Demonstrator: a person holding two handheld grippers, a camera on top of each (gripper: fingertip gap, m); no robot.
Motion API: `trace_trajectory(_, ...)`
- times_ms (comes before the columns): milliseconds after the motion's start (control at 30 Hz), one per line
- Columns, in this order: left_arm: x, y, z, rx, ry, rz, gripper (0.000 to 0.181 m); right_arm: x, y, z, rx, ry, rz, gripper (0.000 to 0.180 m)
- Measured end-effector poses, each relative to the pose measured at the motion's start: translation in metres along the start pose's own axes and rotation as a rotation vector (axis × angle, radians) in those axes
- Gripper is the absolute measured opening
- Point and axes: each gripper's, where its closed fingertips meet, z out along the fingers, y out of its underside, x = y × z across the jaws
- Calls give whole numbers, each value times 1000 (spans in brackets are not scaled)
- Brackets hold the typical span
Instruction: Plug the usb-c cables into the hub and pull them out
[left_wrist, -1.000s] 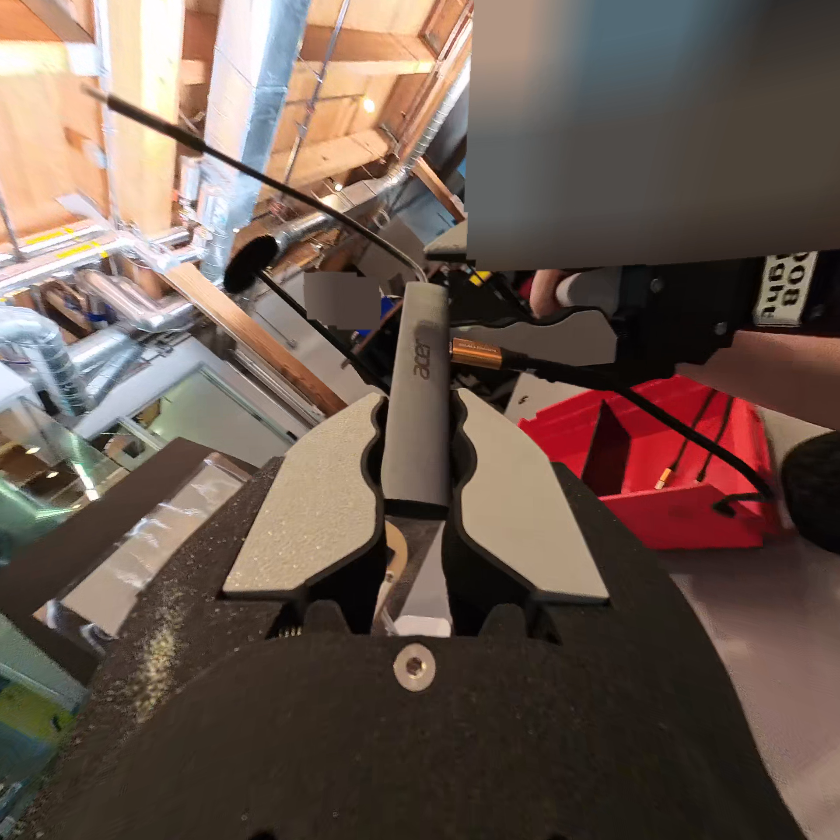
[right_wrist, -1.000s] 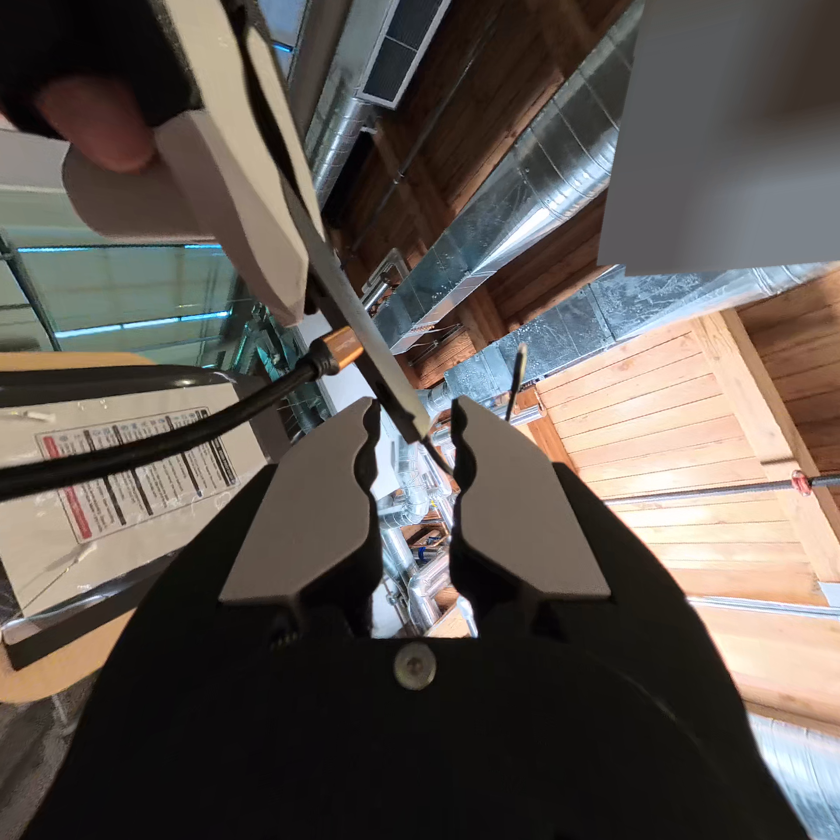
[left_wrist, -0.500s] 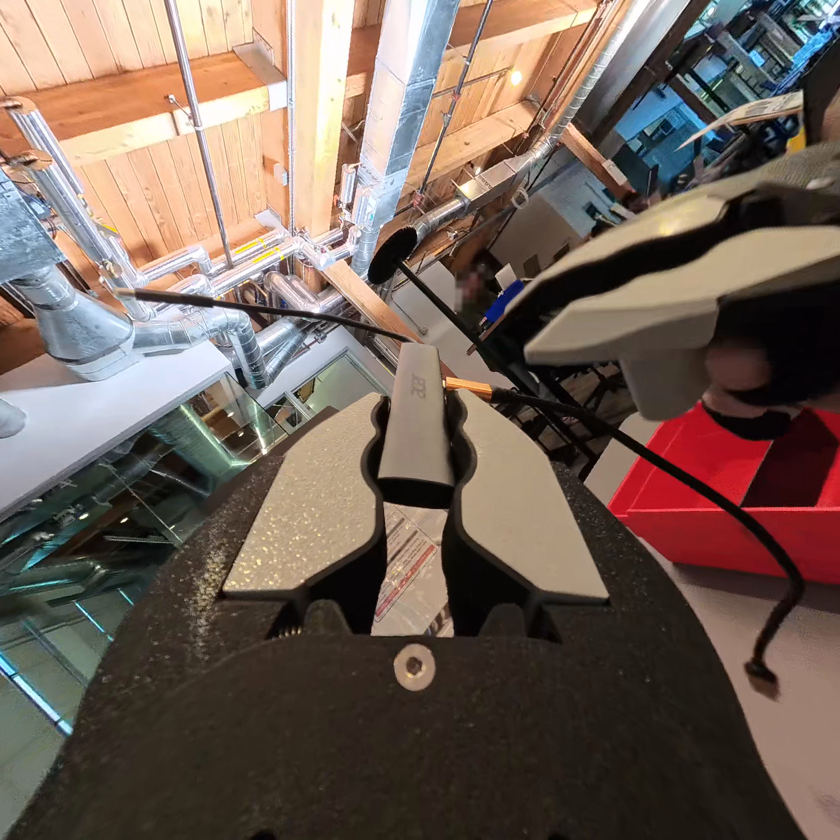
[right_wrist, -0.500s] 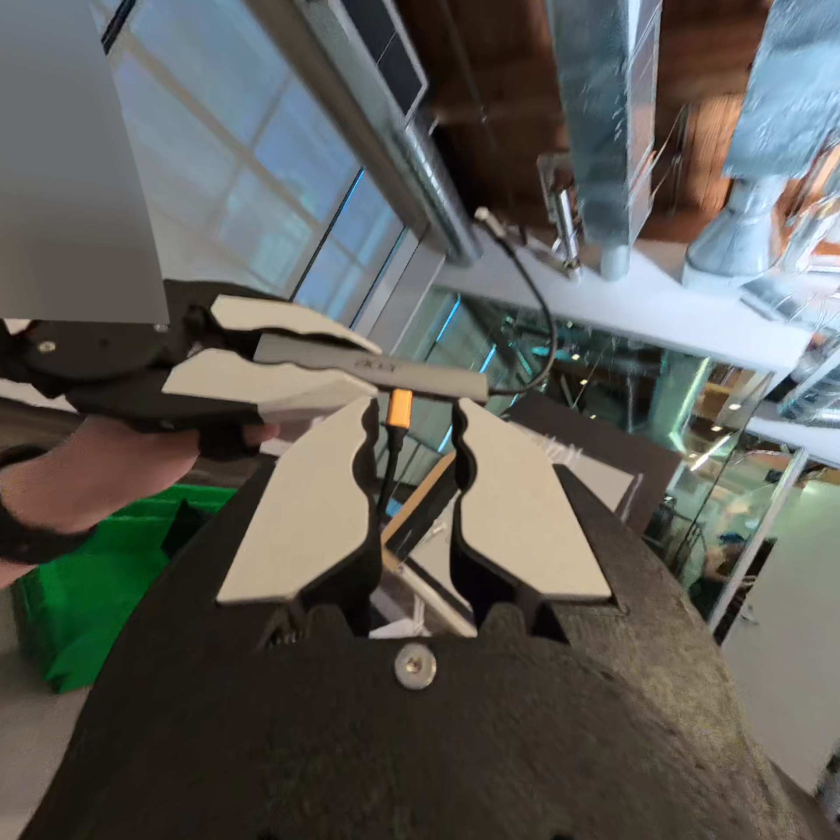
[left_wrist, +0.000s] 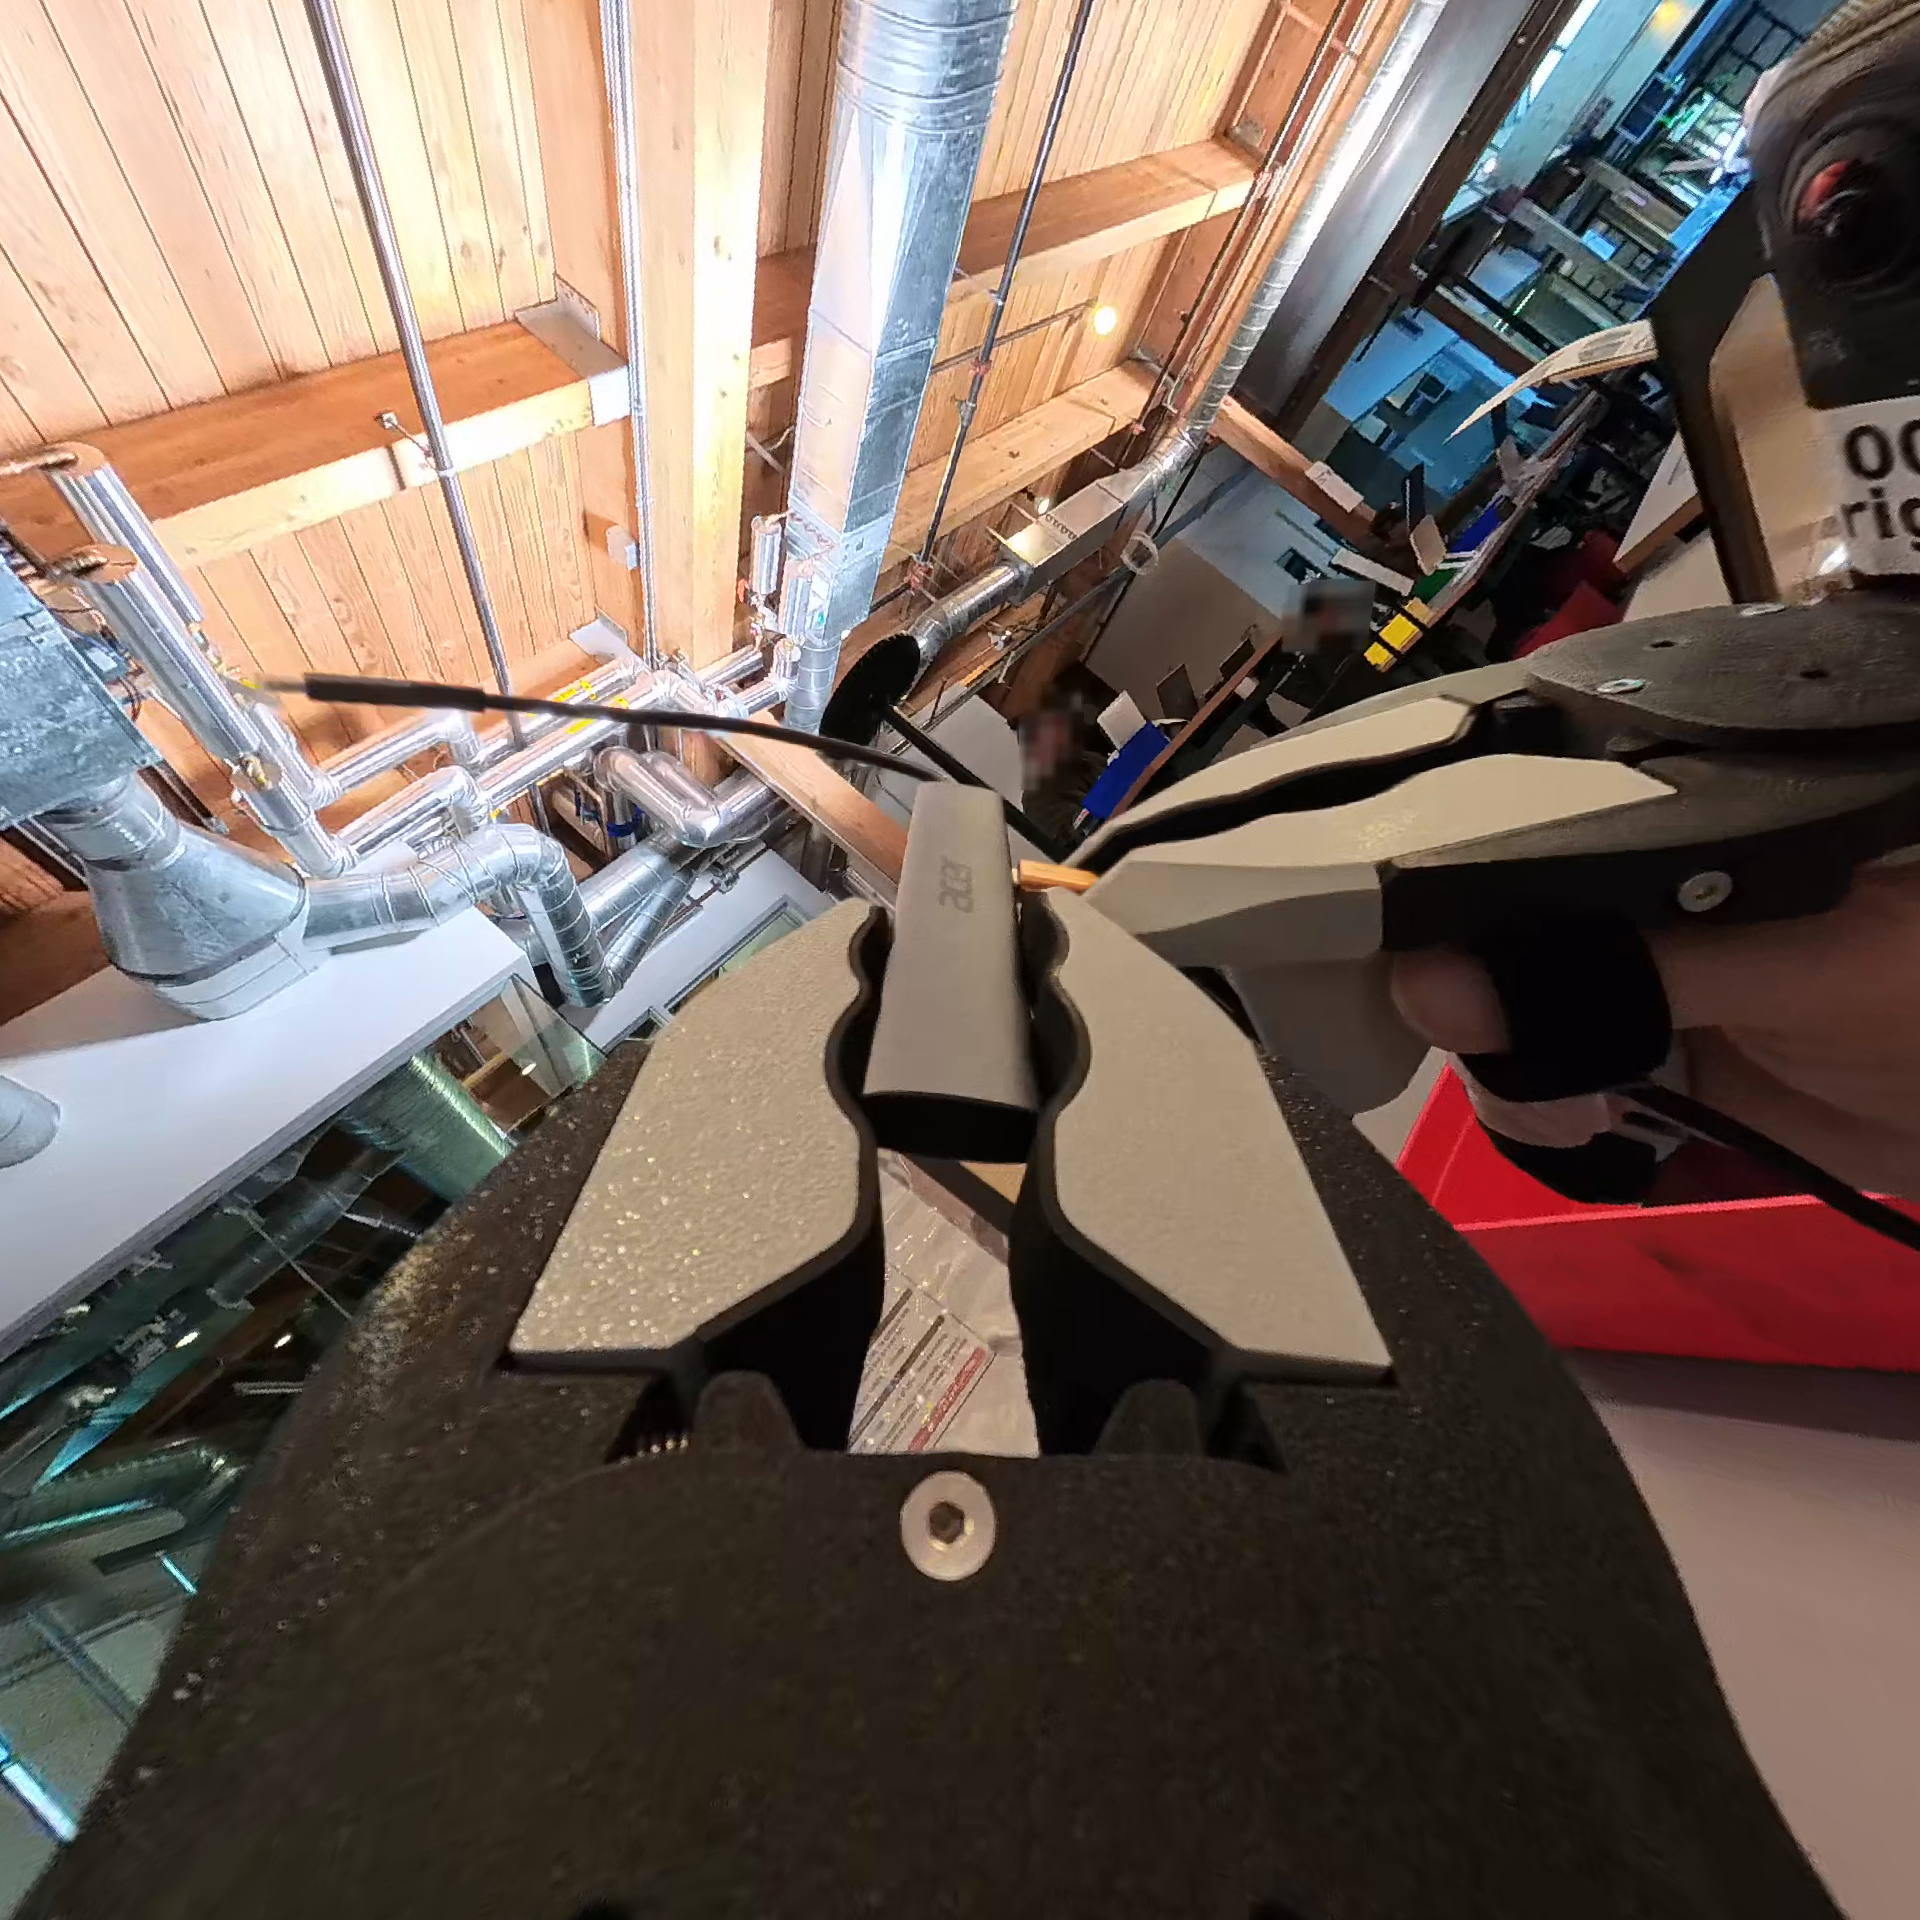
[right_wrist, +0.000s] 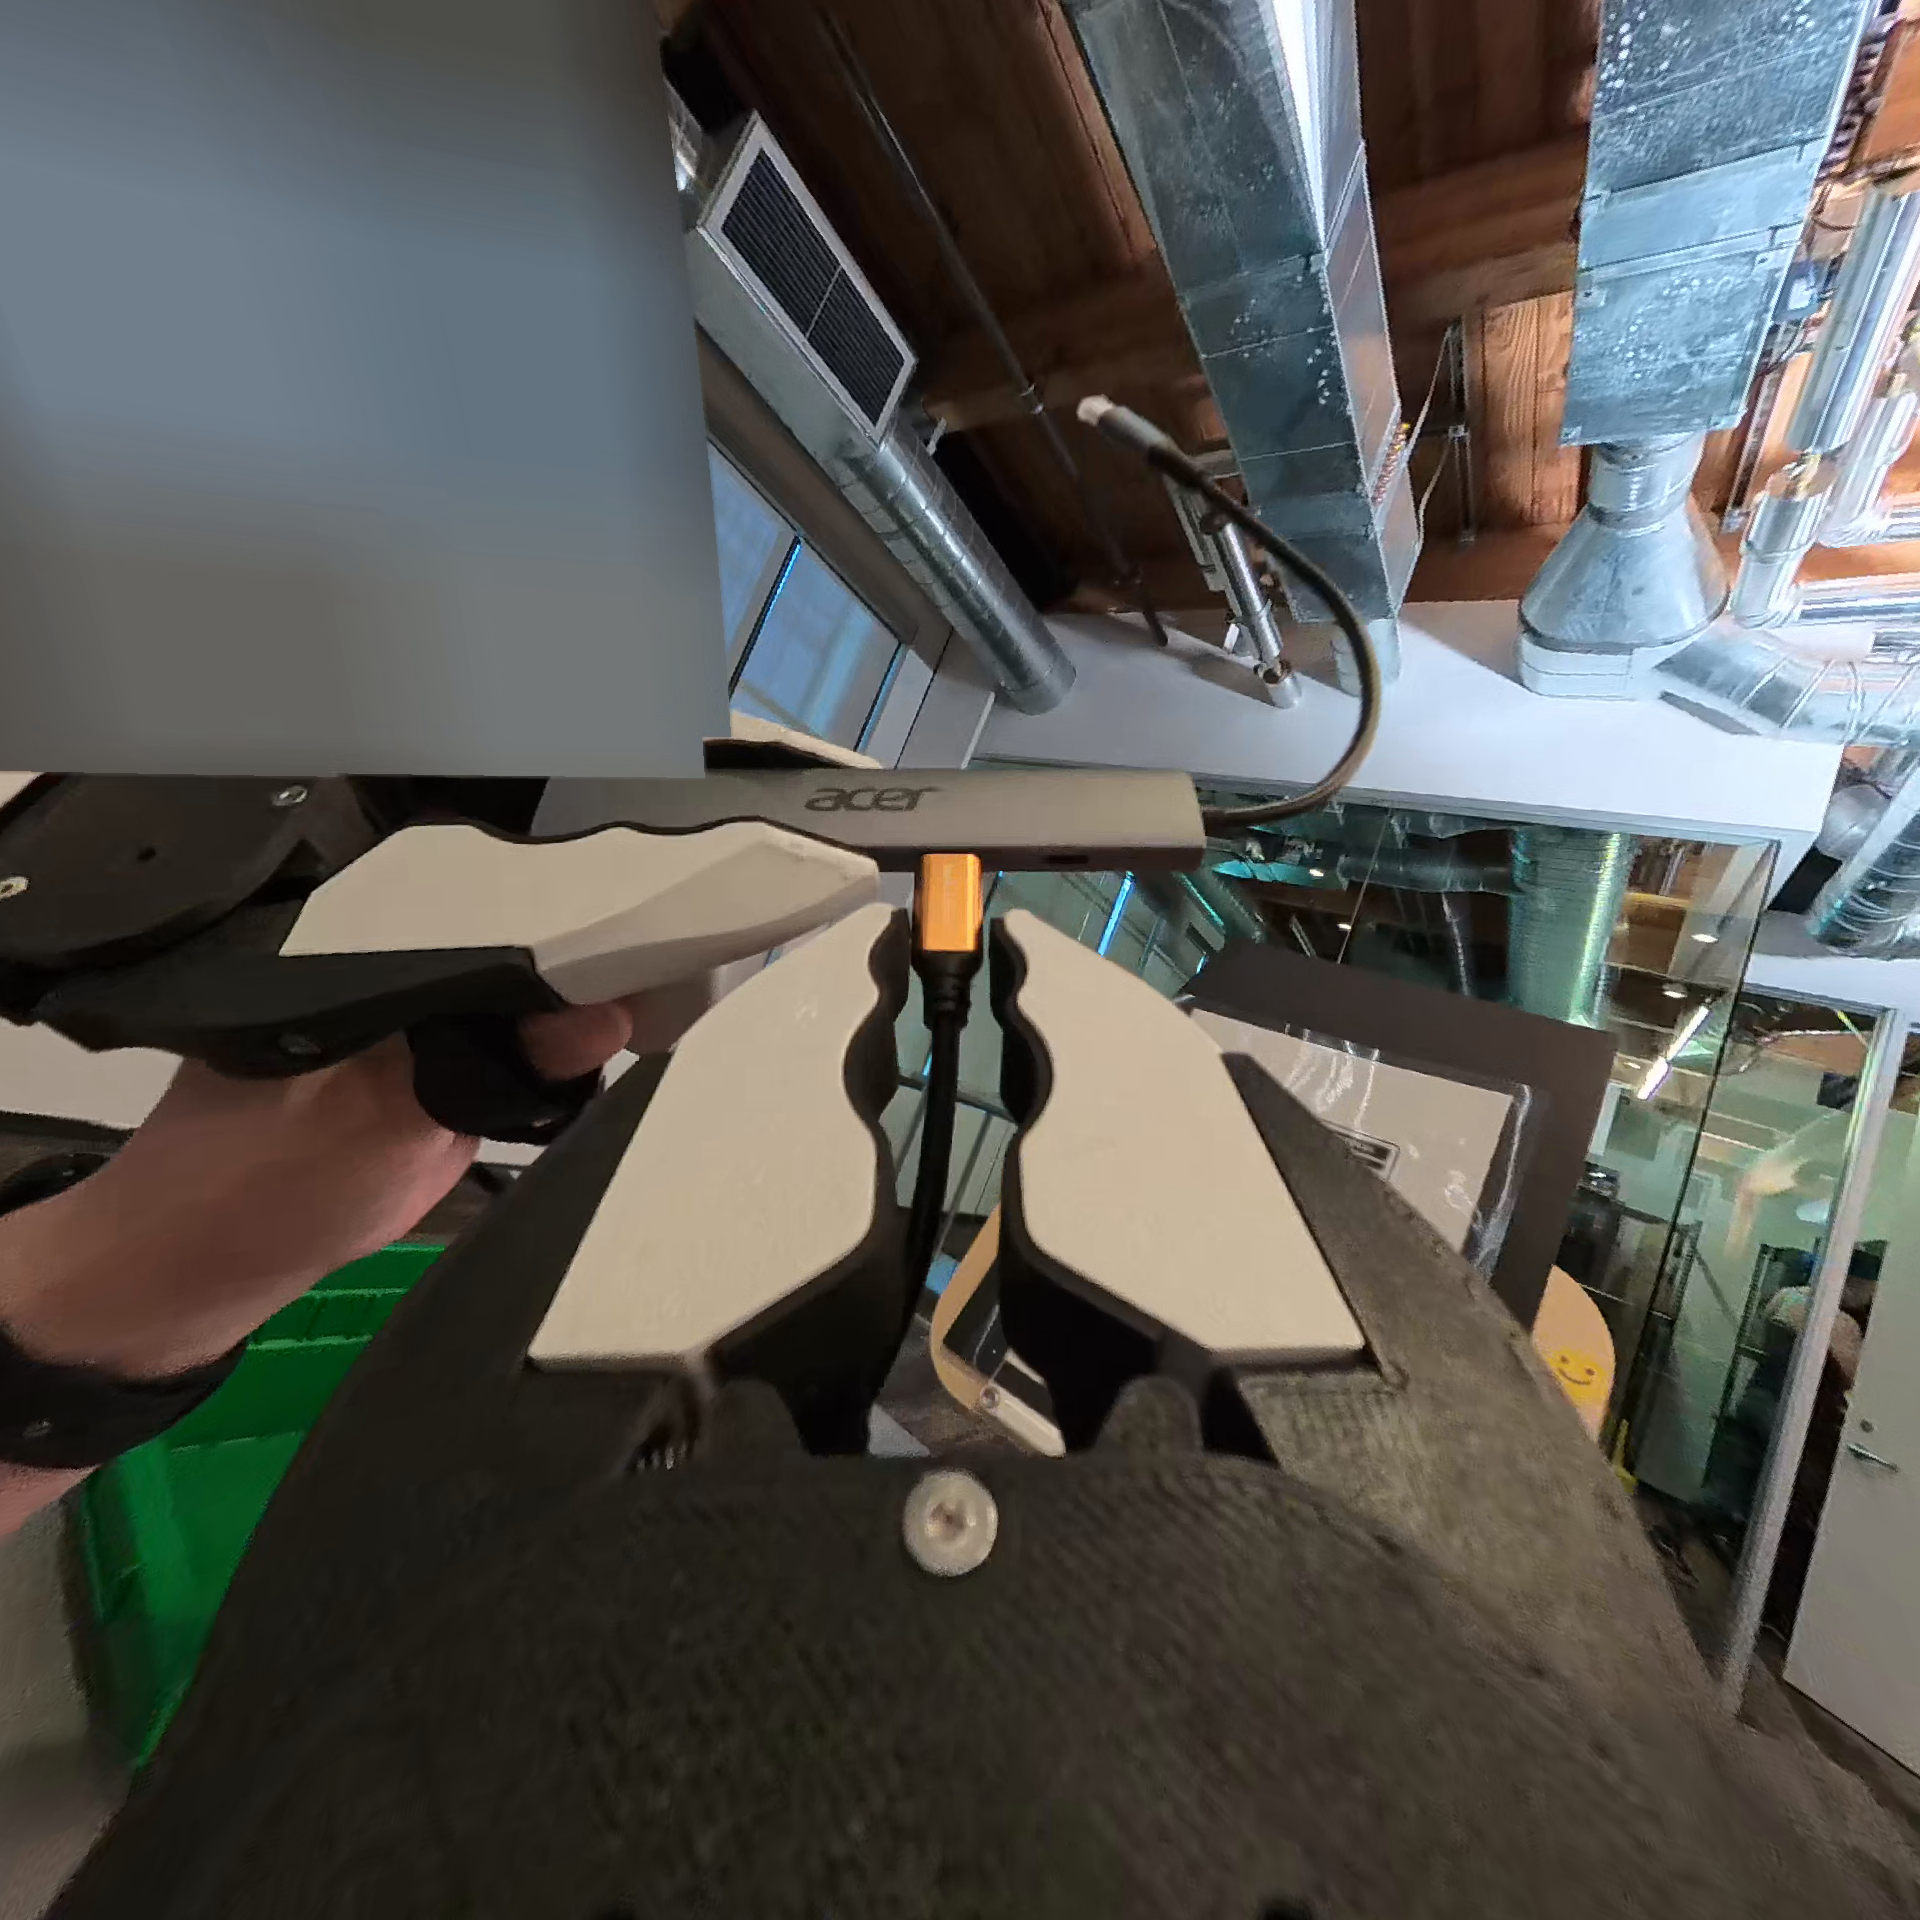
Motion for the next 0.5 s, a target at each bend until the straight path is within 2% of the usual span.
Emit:
trace_trajectory(133,4,0,2,-4,-4,18,24,3,-11,-6,69,21,-20,13)
trace_trajectory(233,4,-1,3,1,-23,27,24,3,-12,-7,45,46,-125,13)
trace_trajectory(500,6,-3,6,16,-61,-76,25,7,-15,-9,23,87,-169,14)
